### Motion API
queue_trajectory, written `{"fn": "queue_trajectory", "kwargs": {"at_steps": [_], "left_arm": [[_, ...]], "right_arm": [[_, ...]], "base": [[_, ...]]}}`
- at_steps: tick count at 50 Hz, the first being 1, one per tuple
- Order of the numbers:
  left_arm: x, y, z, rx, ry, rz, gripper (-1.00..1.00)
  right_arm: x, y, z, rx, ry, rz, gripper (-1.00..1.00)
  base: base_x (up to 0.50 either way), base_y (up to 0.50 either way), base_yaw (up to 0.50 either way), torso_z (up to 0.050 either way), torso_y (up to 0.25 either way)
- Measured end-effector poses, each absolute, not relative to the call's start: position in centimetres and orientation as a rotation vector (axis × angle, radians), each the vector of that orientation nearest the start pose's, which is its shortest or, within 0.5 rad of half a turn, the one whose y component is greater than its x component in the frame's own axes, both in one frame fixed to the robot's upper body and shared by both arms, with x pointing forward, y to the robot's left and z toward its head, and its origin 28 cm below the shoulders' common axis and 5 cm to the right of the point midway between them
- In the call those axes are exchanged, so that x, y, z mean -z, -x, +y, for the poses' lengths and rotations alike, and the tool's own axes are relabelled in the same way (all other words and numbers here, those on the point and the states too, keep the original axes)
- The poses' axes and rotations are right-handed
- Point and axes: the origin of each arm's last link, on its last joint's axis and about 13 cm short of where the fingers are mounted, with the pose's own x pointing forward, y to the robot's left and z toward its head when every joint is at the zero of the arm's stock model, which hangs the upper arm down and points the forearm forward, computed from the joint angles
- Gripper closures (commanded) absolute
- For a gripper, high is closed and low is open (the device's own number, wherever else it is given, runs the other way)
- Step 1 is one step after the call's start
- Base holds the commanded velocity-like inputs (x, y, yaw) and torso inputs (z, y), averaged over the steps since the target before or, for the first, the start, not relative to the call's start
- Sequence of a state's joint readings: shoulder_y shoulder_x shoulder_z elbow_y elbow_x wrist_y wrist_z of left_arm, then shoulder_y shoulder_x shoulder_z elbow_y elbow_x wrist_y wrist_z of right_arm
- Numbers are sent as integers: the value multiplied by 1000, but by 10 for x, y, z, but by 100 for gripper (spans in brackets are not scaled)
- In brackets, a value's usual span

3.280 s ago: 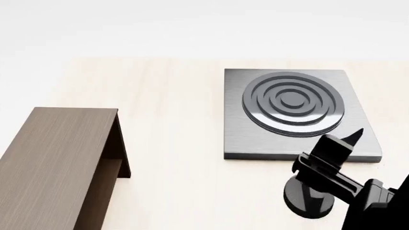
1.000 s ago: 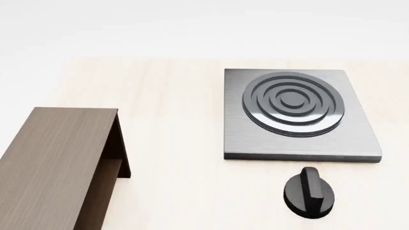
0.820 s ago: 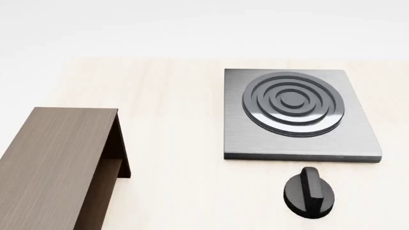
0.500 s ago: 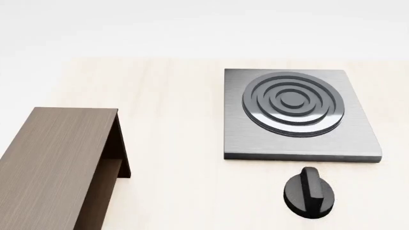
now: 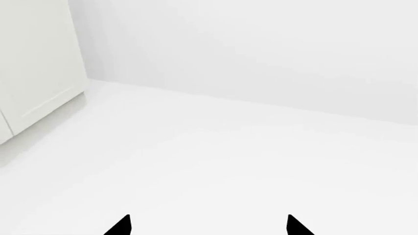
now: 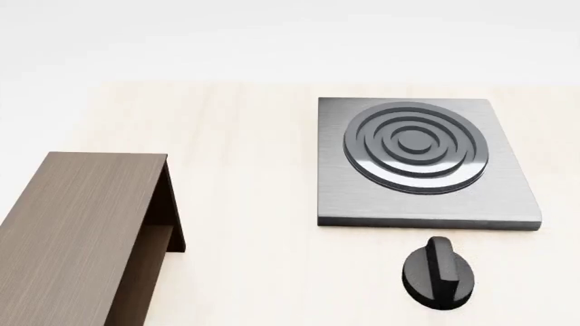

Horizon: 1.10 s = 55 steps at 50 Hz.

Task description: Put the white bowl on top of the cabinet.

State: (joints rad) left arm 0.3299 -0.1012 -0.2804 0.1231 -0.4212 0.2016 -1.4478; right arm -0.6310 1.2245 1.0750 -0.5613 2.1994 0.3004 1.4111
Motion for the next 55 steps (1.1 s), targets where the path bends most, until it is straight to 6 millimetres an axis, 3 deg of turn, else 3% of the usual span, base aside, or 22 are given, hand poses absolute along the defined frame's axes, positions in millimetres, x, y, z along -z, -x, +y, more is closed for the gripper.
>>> {"fn": "queue_trajectory", "kwargs": {"at_steps": [55], "left_arm": [[-6,-126,284,-1749,224,115,-100]], "right_arm": [[-229,-183,-284,936,-643,535,-100]], "base": [[0,0,0,0,0]]}}
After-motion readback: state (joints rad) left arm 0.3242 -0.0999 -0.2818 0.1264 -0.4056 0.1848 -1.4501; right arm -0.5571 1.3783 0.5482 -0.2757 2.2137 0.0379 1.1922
